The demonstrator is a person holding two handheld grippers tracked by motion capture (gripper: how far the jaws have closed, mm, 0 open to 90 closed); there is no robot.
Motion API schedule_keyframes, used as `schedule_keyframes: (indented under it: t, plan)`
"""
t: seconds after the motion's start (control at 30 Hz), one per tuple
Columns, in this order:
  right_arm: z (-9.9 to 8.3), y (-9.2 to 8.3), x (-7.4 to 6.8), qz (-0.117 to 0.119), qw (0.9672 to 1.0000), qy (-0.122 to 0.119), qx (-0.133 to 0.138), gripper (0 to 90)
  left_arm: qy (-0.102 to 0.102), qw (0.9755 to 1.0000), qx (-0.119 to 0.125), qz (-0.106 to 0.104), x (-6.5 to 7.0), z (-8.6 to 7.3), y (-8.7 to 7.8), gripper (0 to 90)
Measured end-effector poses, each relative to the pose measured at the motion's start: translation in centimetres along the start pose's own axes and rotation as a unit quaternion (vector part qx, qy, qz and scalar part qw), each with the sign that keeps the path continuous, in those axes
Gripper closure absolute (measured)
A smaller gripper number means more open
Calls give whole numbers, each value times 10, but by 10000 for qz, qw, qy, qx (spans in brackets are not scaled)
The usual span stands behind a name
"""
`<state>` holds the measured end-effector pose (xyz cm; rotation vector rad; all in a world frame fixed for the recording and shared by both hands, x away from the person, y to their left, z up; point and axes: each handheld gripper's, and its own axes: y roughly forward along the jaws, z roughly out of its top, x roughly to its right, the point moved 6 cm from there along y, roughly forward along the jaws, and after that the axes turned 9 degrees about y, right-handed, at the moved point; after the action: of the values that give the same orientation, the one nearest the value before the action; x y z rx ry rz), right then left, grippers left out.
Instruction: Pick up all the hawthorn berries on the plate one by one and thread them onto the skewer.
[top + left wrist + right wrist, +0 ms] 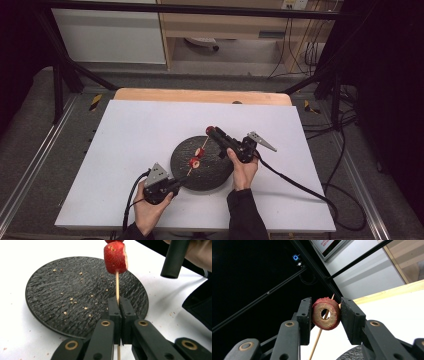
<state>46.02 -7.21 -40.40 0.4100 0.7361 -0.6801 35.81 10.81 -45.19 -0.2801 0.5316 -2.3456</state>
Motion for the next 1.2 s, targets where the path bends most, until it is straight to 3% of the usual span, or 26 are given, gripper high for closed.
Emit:
schedule_keyframes:
  t: [0.43,0.8,1.03,1.2]
  plan:
    - [-4,-2,-2,12,9999,-43,-104,631,-43,10000,52,-43,-3,15,11,885]
    - [-11,-2,-1,-17,9997,-57,-247,630,-51,9999,71,-91,-6,12,14,885]
    - [-14,-4,0,-124,9985,-251,-477,613,-6,9999,41,-116,-8,7,12,885]
    - [-12,-9,-1,-263,9965,-482,-626,513,43,9999,64,-83,-10,6,8,886]
